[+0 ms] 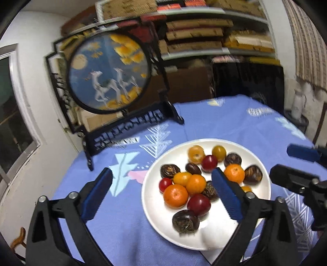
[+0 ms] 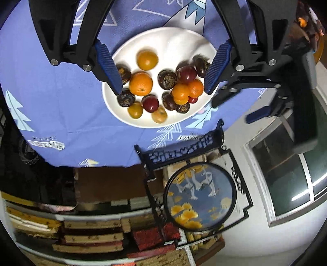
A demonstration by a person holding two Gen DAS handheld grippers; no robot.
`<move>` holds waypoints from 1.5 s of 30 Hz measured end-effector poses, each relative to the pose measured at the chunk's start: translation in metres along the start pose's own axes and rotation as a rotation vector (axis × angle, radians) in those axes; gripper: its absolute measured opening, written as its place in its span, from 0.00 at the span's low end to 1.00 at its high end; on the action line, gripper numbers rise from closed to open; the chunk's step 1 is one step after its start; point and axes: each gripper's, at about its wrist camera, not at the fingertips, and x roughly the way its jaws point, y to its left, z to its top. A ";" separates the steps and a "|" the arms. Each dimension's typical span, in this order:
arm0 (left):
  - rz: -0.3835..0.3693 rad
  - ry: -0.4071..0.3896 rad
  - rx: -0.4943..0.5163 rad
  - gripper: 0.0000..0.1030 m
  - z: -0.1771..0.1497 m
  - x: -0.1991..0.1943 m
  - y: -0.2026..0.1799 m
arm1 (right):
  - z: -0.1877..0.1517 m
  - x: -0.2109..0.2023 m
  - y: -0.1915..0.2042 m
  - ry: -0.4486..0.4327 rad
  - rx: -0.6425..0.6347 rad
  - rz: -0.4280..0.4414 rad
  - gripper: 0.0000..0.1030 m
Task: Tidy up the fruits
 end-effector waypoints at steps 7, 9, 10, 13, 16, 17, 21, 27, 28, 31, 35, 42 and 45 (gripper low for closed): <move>0.036 -0.060 0.000 0.95 -0.009 -0.018 0.001 | -0.025 0.003 -0.014 -0.006 0.100 0.024 0.83; 0.039 -0.056 -0.006 0.95 -0.009 -0.018 0.002 | -0.029 0.007 -0.014 0.010 0.105 0.021 0.83; 0.039 -0.054 -0.012 0.95 -0.009 -0.018 0.003 | -0.031 0.009 -0.014 0.015 0.103 0.021 0.83; 0.037 -0.050 -0.033 0.95 -0.010 -0.017 0.006 | -0.035 0.010 -0.009 0.009 0.084 0.022 0.83; 0.022 -0.056 -0.073 0.95 -0.012 -0.017 0.008 | -0.037 0.006 -0.005 -0.033 0.064 0.032 0.83; 0.014 -0.054 -0.084 0.95 -0.012 -0.015 0.007 | -0.037 0.005 -0.003 -0.044 0.056 0.035 0.83; -0.017 -0.049 -0.096 0.95 -0.013 -0.006 0.003 | -0.037 -0.005 0.005 -0.112 0.003 0.012 0.83; -0.029 -0.029 -0.117 0.95 -0.027 0.015 0.004 | -0.037 -0.012 0.012 -0.188 -0.055 -0.107 0.88; -0.012 -0.041 -0.097 0.95 -0.028 0.015 0.002 | -0.038 -0.012 0.012 -0.190 -0.056 -0.123 0.91; -0.010 -0.081 -0.065 0.95 -0.029 0.005 -0.001 | -0.038 -0.007 0.012 -0.162 -0.065 -0.140 0.91; -0.028 -0.083 -0.045 0.95 -0.031 0.002 -0.005 | -0.040 -0.002 0.010 -0.138 -0.077 -0.178 0.91; 0.001 -0.013 -0.091 0.95 -0.035 0.017 0.000 | -0.042 -0.003 0.012 -0.145 -0.092 -0.193 0.94; -0.010 0.004 -0.091 0.95 -0.036 0.022 0.002 | -0.043 -0.002 0.014 -0.142 -0.100 -0.191 0.94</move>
